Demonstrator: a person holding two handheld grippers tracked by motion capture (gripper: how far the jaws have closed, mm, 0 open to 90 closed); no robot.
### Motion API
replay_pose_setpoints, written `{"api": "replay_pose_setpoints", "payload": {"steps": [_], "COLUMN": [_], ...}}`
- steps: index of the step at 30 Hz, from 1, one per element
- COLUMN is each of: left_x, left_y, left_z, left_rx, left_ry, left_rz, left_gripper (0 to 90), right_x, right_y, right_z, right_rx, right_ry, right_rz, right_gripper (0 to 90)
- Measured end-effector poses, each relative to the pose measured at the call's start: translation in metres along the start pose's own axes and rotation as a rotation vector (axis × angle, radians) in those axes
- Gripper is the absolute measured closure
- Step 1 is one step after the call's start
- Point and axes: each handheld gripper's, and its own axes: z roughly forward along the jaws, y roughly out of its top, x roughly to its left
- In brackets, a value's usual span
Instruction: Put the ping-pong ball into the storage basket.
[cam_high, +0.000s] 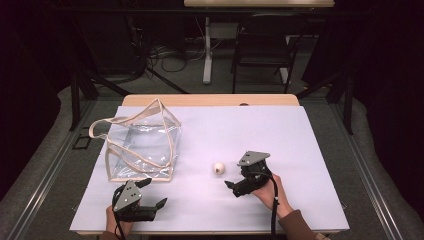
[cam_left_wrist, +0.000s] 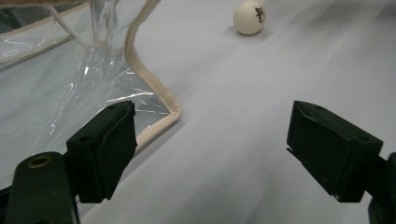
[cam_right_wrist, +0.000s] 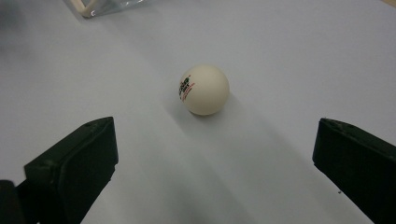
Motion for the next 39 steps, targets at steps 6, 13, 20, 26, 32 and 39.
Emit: {"api": "replay_pose_setpoints", "payload": {"steps": [6, 13, 20, 26, 32, 39], "left_x": [0.0, -0.001, 0.0, 0.0, 0.0, 0.0], "left_y": [0.0, 0.001, 0.0, 0.001, 0.001, 0.001], "left_z": [0.0, 0.0, 0.0, 0.0, 0.0, 0.0], "left_rx": [-0.002, -0.005, -0.004, -0.006, -0.008, -0.01], "left_ry": [0.002, 0.004, 0.004, 0.003, 0.006, 0.007], "left_rz": [-0.003, 0.003, -0.001, 0.003, 0.002, 0.0], "left_gripper": [16.1, 16.1, 16.1, 16.1, 16.1, 16.1], "right_x": [-0.001, -0.001, -0.002, -0.002, -0.001, 0.0], "right_y": [0.003, 0.007, 0.013, 0.016, 0.02, 0.024], "right_z": [0.006, 0.01, 0.017, 0.022, 0.026, 0.036], "right_rx": [0.013, 0.022, 0.024, 0.028, 0.033, 0.049], "right_ry": [0.0, -0.003, 0.002, 0.005, 0.008, 0.019], "right_rz": [-0.006, -0.017, -0.012, -0.014, -0.021, -0.027], "right_gripper": [0.0, 0.0, 0.0, 0.0, 0.0, 0.0]}}
